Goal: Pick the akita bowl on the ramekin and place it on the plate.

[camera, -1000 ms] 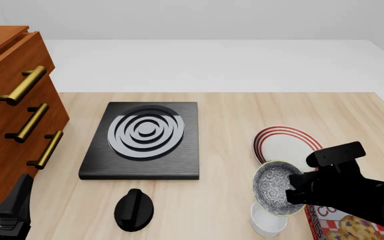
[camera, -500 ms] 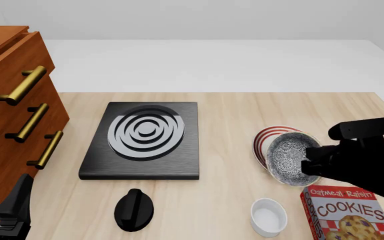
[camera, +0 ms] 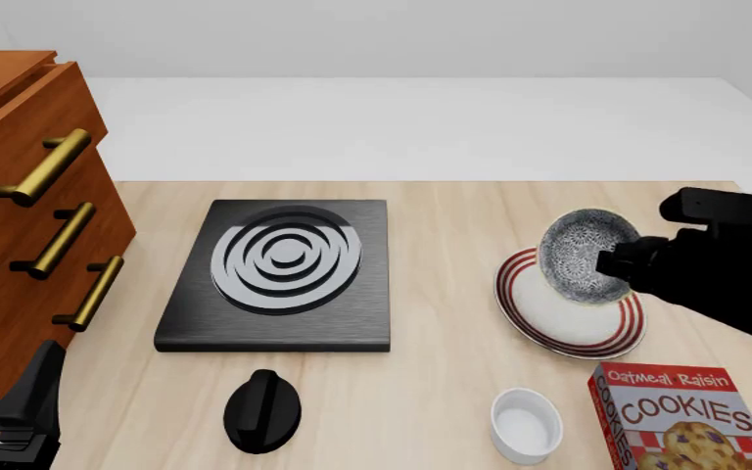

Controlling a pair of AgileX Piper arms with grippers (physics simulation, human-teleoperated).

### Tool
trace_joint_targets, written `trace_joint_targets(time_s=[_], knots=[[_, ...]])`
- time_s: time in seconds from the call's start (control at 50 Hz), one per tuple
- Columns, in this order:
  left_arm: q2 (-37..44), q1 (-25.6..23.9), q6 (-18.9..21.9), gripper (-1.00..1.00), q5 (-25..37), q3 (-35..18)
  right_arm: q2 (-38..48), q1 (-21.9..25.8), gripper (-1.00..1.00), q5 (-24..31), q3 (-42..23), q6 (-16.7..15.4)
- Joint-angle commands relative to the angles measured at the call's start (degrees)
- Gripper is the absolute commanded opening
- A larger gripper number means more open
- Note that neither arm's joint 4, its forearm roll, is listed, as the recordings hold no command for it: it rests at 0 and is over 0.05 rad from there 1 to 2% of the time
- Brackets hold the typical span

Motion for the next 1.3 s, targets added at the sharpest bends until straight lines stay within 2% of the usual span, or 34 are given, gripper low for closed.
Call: trace_joint_targets(time_s=[0.02,0.06,0.08,0.14,0.48,0.76,1.3], knots=[[-0.01,0.0,0.0,1.0,0.0,0.0,6.83,-1.91,-1.0,-5.94,-1.53,5.12],[-0.01,0.0,0.0,1.0,0.0,0.0,8.58,-1.57,-1.0,-7.38,-1.2,8.15],[-0.01,0.01,0.01,1.0,0.0,0.0,9.14,-2.31,-1.0,-7.86,-1.33,7.88],[-0.01,0.02,0.01,1.0,0.0,0.0,11.3,-2.68,-1.0,-9.97,-1.2,10.11],[-0.01,0.0,0.0,1.0,0.0,0.0,19.07,-6.27,-1.0,-16.09,-1.27,15.89],[-0.01,0.0,0.0,1.0,0.0,0.0,26.72,-9.3,-1.0,-19.39,-2.37,16.67],[-0.01,0.01,0.01,1.0,0.0,0.0,35.02,-9.6,-1.0,-23.1,-2.97,18.25]])
